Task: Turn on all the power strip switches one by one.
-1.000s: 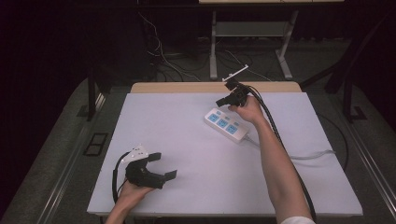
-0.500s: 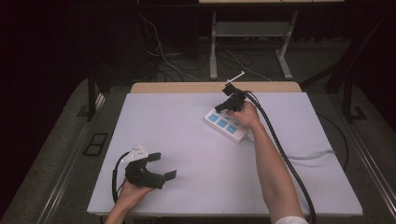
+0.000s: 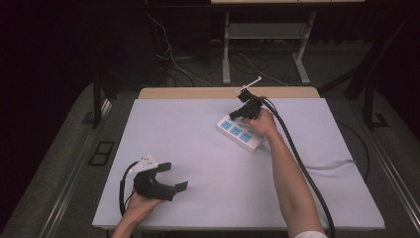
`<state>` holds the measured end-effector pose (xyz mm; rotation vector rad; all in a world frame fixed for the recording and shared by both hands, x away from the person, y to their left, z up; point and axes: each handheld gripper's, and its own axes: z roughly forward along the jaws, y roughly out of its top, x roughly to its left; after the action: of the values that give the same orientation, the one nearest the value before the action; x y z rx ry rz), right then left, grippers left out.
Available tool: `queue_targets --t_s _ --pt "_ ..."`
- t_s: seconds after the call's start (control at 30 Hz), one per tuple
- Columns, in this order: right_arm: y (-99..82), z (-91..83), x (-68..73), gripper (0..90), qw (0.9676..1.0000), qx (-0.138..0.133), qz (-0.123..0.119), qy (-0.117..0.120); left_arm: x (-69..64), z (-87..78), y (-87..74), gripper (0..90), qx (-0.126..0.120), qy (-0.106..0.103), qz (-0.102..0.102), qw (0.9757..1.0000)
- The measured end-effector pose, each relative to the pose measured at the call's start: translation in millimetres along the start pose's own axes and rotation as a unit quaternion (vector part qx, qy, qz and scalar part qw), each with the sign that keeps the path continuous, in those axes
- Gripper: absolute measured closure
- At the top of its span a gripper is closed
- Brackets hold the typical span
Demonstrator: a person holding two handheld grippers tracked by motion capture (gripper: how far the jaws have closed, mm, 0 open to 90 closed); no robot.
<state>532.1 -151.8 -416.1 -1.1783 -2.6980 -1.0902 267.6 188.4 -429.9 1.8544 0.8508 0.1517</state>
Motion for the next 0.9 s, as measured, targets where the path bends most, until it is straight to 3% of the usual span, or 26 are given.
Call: queue_targets --t_s 0.27,0.57,0.73,0.9 --pt "-3.1 0.9 -0.1 90.0 1.0000 -0.008 -0.002 -0.003 0.0 0.7 0.1 0.0 0.001 0.000 0.001 1.0000" --pt "-14.4 1.6 -3.7 90.0 0.9989 -0.045 0.003 0.010 1.9 -2.1 0.2 0.0 -0.008 0.001 -0.007 0.9999" --pt "-14.7 2.8 -1.3 90.0 0.9991 -0.041 0.003 0.011 3.6 -3.9 0.5 0.0 -0.015 0.000 -0.015 0.9998" --pt "-16.7 2.7 2.7 90.0 0.9988 -0.048 -0.008 -0.003 2.4 -4.0 0.2 0.0 -0.013 0.001 -0.010 0.9999"
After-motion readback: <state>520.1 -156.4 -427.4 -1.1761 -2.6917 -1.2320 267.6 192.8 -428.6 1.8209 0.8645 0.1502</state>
